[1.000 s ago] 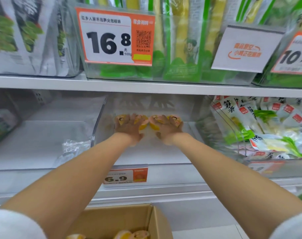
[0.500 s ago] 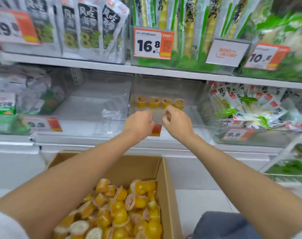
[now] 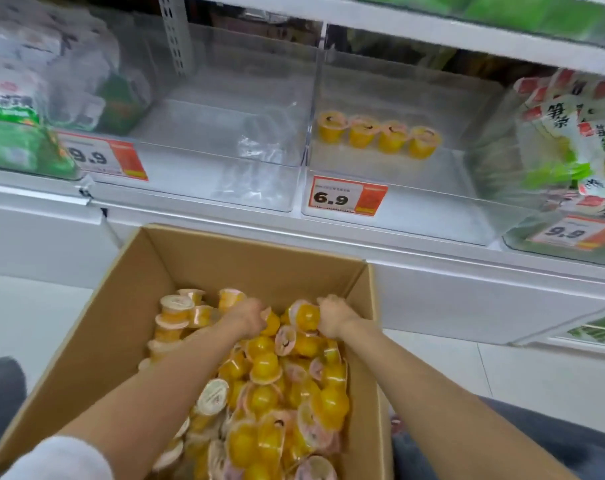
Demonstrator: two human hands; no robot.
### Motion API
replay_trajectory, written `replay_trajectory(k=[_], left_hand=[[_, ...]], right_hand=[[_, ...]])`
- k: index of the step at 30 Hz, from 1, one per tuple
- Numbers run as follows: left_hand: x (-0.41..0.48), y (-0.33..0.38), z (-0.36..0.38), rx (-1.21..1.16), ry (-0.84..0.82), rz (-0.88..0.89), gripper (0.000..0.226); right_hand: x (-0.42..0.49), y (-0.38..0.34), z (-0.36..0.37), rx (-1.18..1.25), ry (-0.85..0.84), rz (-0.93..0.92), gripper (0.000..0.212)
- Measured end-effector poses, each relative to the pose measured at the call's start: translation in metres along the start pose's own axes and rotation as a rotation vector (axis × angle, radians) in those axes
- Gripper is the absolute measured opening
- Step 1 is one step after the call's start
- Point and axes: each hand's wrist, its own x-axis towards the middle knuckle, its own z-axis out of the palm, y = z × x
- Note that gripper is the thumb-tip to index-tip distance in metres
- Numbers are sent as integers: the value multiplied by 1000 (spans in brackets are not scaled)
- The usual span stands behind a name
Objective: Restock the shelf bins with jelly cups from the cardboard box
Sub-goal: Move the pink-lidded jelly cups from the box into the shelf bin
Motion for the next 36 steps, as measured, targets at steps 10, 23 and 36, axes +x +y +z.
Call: replay_trajectory(k=[10, 23, 36], left_hand=[[63, -19, 54, -304, -151, -102, 63], [76, -11, 73, -351, -71, -293, 64], [-39, 35, -39, -342, 351, 351, 35]], right_hand=[[42, 9, 50, -25, 123, 162, 32], [26, 0, 42, 91, 134, 173, 46], [-59, -5, -44, 285, 550, -168, 48]])
